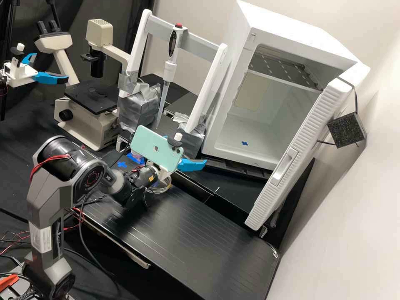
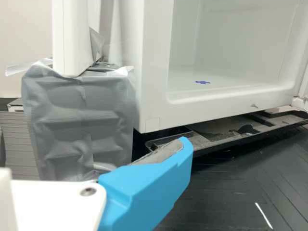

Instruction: Open the lid

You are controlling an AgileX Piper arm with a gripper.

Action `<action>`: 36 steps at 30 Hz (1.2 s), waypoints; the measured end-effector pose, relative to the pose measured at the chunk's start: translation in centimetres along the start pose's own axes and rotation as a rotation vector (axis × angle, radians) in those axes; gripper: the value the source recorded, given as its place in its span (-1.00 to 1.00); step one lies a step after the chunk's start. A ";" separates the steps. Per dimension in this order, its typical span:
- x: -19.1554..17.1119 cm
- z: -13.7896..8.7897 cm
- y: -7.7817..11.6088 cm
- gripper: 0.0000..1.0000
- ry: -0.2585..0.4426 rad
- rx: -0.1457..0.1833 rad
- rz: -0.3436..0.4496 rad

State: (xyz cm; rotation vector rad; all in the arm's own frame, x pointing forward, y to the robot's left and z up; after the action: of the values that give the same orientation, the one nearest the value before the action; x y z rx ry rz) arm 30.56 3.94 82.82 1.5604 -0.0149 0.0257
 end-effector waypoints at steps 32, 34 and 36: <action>-14.3 1.6 1.2 1.00 0.181 -0.010 0.044; -14.4 1.7 1.3 1.00 0.179 -0.011 0.041; -14.5 1.9 1.4 1.00 0.173 -0.007 0.041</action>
State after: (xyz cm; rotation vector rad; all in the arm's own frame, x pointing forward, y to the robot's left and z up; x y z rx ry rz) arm 16.06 1.99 83.85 1.5466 0.0900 0.1926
